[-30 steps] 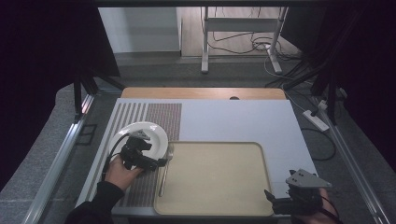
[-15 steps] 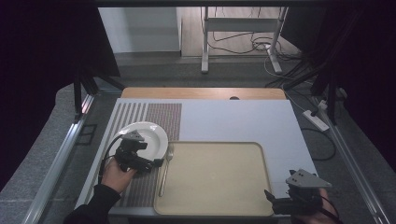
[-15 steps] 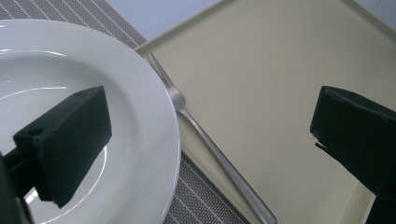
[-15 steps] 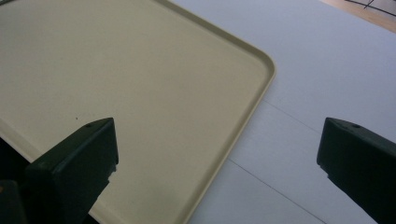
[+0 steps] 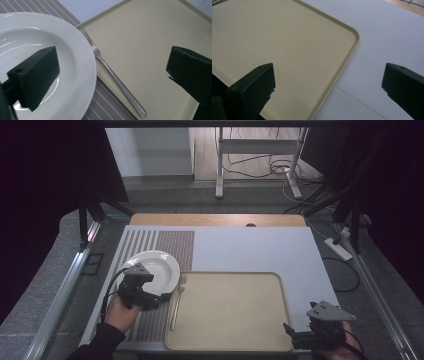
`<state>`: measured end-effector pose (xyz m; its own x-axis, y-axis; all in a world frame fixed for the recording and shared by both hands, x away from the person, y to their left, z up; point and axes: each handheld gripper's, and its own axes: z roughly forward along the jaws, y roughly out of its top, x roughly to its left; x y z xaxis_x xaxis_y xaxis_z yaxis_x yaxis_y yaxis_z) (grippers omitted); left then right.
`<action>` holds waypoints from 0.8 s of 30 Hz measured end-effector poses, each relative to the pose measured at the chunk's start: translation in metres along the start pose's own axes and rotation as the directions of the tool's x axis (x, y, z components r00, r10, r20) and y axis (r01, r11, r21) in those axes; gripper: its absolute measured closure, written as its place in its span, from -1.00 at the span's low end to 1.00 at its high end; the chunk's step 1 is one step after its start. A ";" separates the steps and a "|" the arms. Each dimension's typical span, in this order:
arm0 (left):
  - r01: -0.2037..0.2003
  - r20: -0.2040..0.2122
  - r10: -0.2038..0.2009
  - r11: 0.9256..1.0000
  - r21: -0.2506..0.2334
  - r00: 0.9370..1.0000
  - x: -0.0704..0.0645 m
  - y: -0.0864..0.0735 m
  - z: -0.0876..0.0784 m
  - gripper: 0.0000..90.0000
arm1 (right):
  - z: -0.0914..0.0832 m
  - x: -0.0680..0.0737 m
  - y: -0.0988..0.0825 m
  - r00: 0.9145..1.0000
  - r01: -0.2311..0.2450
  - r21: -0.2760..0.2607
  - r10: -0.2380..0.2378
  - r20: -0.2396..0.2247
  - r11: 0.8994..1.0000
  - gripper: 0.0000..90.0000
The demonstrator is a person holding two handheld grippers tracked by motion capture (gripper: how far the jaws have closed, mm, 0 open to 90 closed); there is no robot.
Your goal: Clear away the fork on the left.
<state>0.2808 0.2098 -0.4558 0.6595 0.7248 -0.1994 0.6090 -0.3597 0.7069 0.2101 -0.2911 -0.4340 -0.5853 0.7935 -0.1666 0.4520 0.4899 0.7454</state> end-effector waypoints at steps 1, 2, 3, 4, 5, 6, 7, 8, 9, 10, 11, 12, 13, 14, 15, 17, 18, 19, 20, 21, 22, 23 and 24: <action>0.000 -0.002 0.000 1.000 -0.005 1.000 0.000 -0.001 -0.001 -1.00 | 0.000 0.000 0.000 1.000 0.000 0.000 0.000 0.001 1.000 -1.00; 0.000 -0.002 0.000 1.000 -0.008 1.000 -0.001 -0.002 -0.002 -1.00 | 0.000 0.000 0.000 1.000 0.000 -0.001 0.000 0.000 1.000 -1.00; 0.001 -0.001 -0.001 1.000 -0.010 1.000 -0.001 -0.003 -0.003 -1.00 | 0.000 0.000 0.000 1.000 0.000 0.000 0.000 -0.001 1.000 -1.00; 0.001 -0.002 -0.001 1.000 -0.015 1.000 -0.001 -0.004 -0.004 -1.00 | 0.000 0.000 0.000 1.000 -0.002 0.000 0.002 -0.001 1.000 -1.00; 0.001 -0.002 -0.001 1.000 -0.019 1.000 -0.001 -0.004 -0.005 -1.00 | 0.000 0.000 0.000 1.000 -0.003 0.001 0.003 -0.001 1.000 -1.00; 0.000 -0.005 0.000 1.000 -0.021 1.000 -0.001 -0.005 -0.006 -1.00 | 0.000 -0.001 0.000 1.000 -0.003 0.000 0.003 -0.001 1.000 -1.00; 0.001 -0.008 -0.001 1.000 -0.024 1.000 -0.002 -0.006 -0.008 -1.00 | 0.000 -0.001 0.000 1.000 -0.004 -0.001 0.004 -0.001 1.000 -1.00; 0.002 -0.009 -0.002 1.000 -0.029 1.000 -0.002 -0.007 -0.009 -1.00 | 0.000 -0.001 0.000 1.000 -0.007 -0.001 0.007 -0.001 1.000 -1.00; 0.008 -0.008 -0.008 0.999 -0.032 1.000 -0.001 -0.008 -0.010 -1.00 | 0.000 -0.001 0.000 1.000 -0.009 0.001 0.009 -0.001 1.000 -1.00; 0.011 -0.004 -0.011 0.999 -0.035 1.000 -0.001 -0.009 -0.011 -1.00 | 0.000 -0.001 0.000 1.000 -0.010 0.002 0.010 -0.001 1.000 -1.00; 0.013 -0.004 -0.013 0.999 -0.040 1.000 -0.001 -0.010 -0.012 -1.00 | 0.000 -0.001 0.000 1.000 -0.012 0.002 0.012 -0.001 1.000 -1.00; 0.015 -0.007 -0.015 0.999 -0.041 1.000 -0.001 -0.011 -0.012 -1.00 | 0.000 -0.002 0.000 1.000 -0.015 0.000 0.015 -0.001 1.000 -1.00; 0.018 -0.010 -0.018 0.999 -0.040 1.000 -0.001 -0.011 -0.013 -1.00 | 0.000 -0.002 0.000 1.000 -0.018 -0.001 0.018 -0.001 1.000 -1.00; 0.022 -0.010 -0.023 0.999 -0.039 1.000 -0.001 -0.012 -0.014 -1.00 | 0.000 -0.002 0.000 1.000 -0.019 0.000 0.019 0.000 1.000 -1.00; 0.024 -0.008 -0.024 0.999 -0.037 1.000 -0.001 -0.013 -0.015 -1.00 | 0.000 -0.002 0.000 1.000 -0.020 0.000 0.020 -0.001 1.000 -1.00; 0.023 -0.014 -0.024 0.999 -0.039 1.000 -0.001 -0.015 -0.016 -1.00 | 0.000 -0.002 0.000 1.000 -0.020 -0.001 0.020 0.000 1.000 -1.00; 0.023 -0.016 -0.024 0.999 -0.041 1.000 -0.001 -0.016 -0.017 -1.00 | 0.000 -0.002 0.000 1.000 -0.020 -0.001 0.020 0.000 1.000 -1.00; 0.024 -0.018 -0.024 0.999 -0.045 1.000 -0.001 -0.017 -0.018 -1.00 | 0.000 -0.002 0.000 1.000 -0.020 0.000 0.020 0.000 1.000 -1.00; 0.024 -0.020 -0.025 0.999 -0.047 0.999 -0.001 -0.017 -0.019 -1.00 | 0.000 -0.002 0.000 1.000 -0.021 -0.001 0.021 -0.001 1.000 -1.00; 0.023 -0.022 -0.025 0.999 -0.048 0.999 -0.001 -0.018 -0.020 -1.00 | 0.000 -0.002 0.000 1.000 -0.022 -0.001 0.022 -0.002 1.000 -1.00; 0.023 -0.025 -0.025 0.998 -0.050 0.999 0.000 -0.019 -0.021 -1.00 | 0.000 -0.002 0.000 1.000 -0.023 -0.001 0.023 -0.002 1.000 -1.00; 0.025 -0.025 -0.026 0.998 -0.051 0.999 0.000 -0.020 -0.022 -1.00 | 0.000 -0.002 0.000 1.000 -0.023 0.000 0.023 -0.003 1.000 -1.00; 0.027 -0.026 -0.029 0.998 -0.052 0.999 0.000 -0.021 -0.023 -1.00 | 0.000 -0.002 0.000 1.000 -0.023 0.001 0.023 -0.005 1.000 -1.00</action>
<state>0.2581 0.2304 -0.4549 0.6302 0.7497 -0.2021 0.6029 -0.3085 0.7358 0.2113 -0.2929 -0.4336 -0.5781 0.8028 -0.1460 0.4662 0.4718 0.7484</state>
